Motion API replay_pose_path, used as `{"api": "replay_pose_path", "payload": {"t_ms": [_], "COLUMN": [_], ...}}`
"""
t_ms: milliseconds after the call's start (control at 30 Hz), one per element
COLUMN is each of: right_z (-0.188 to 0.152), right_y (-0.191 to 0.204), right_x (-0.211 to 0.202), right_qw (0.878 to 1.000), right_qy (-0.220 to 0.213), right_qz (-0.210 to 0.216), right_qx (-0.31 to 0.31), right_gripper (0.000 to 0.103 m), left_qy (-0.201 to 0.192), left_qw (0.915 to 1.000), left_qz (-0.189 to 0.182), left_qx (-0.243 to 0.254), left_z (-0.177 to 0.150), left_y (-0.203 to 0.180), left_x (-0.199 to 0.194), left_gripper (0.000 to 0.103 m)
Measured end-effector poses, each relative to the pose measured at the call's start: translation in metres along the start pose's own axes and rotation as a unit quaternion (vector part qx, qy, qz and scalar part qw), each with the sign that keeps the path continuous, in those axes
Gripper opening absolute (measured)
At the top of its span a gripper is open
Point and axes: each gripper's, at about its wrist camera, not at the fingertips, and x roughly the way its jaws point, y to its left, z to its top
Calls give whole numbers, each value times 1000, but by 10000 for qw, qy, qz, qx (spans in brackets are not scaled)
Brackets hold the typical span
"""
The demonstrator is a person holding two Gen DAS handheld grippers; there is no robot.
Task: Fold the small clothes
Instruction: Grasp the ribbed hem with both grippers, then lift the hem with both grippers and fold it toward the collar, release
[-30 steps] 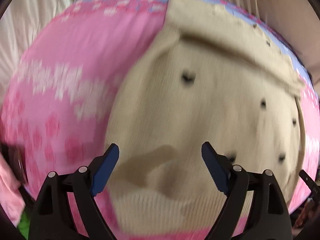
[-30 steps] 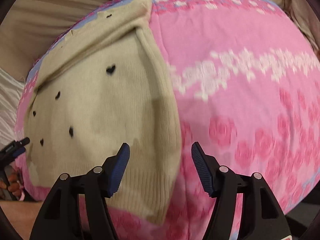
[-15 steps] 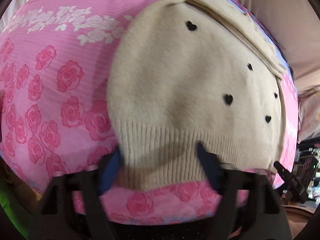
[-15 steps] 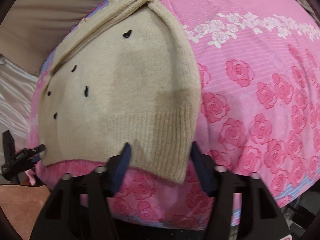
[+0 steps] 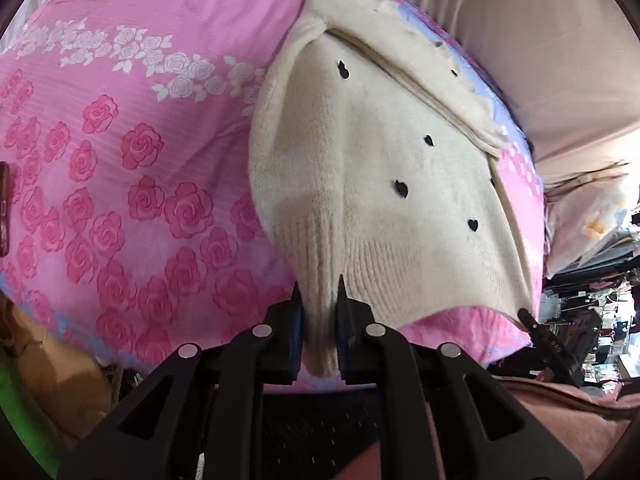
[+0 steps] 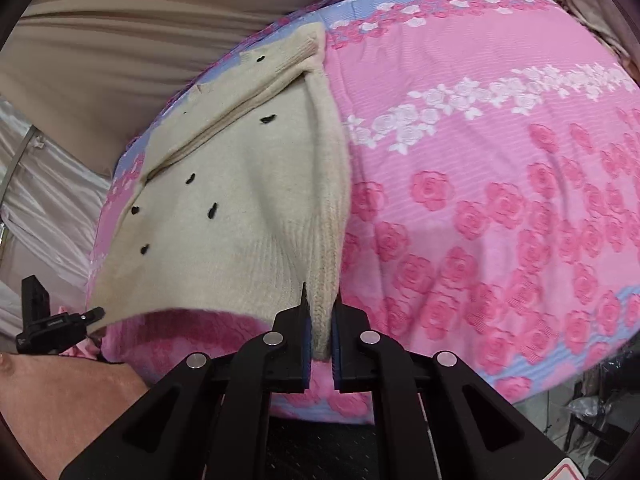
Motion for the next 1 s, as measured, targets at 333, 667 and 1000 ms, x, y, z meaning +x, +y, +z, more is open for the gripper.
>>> {"api": "replay_pose_path", "payload": {"t_ms": [333, 667, 1000], "right_z": [-44, 49, 266], "right_y": [-22, 40, 65], "right_x": [-21, -64, 56], "right_qw": [9938, 9958, 9836], "right_qy": [1028, -98, -1608], "right_qz": [-249, 583, 461], "right_qx": [-347, -704, -674], "right_gripper": [6, 6, 6], "left_qy": [580, -489, -1672], "left_qw": [9981, 9987, 9849], "left_qz": [177, -139, 264], "left_qx": [-62, 5, 353], "left_z": [-42, 25, 244], "left_y": [-8, -55, -109], "left_x": [-23, -85, -12], "left_gripper": [12, 12, 12]}}
